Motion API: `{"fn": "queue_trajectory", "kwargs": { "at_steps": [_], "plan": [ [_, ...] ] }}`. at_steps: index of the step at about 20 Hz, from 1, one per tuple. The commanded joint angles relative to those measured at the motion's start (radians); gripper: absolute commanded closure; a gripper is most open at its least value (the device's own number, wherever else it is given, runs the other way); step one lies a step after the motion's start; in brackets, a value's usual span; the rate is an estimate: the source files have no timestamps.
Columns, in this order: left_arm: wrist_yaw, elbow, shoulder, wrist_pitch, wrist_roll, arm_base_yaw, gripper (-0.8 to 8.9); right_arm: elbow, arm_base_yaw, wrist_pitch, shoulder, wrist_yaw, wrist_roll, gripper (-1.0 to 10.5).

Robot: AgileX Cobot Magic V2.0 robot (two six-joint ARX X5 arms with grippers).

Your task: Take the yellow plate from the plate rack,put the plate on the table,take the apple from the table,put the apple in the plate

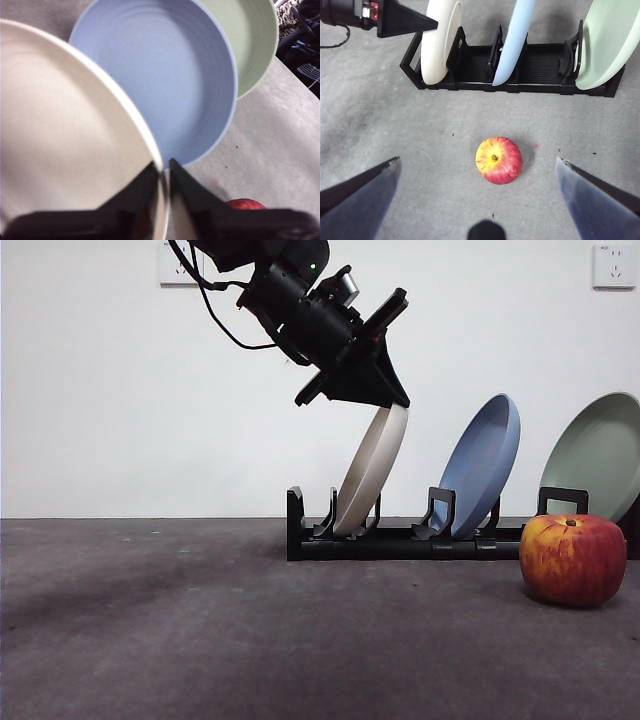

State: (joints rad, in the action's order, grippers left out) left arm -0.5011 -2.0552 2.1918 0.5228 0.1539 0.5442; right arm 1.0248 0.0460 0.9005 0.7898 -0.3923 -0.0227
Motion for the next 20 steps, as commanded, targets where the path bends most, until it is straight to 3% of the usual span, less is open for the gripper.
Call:
{"fn": "queue_trajectory", "kwargs": {
  "at_steps": [1,9,16,18,20],
  "plan": [
    [-0.022,-0.003,0.018,-0.005,0.005,0.003,8.22,0.005,-0.001,-0.001,0.000,-0.001,0.004,3.5],
    [-0.098,-0.024,0.015,0.005,0.040,-0.002,8.22,0.005,-0.001,0.000,0.000,-0.001,0.004,3.5],
    [-0.129,-0.237,0.011,0.156,0.059,-0.010,8.22,0.005,-0.001,-0.002,0.000,-0.001,0.004,3.5],
    [-0.128,-0.334,0.011,0.251,0.025,-0.010,8.22,0.005,-0.001,-0.002,0.000,-0.001,0.003,3.5],
    [-0.128,-0.449,0.011,0.396,-0.072,-0.009,8.21,0.005,-0.001,-0.002,0.000,-0.001,0.003,3.5]
  ]
}}
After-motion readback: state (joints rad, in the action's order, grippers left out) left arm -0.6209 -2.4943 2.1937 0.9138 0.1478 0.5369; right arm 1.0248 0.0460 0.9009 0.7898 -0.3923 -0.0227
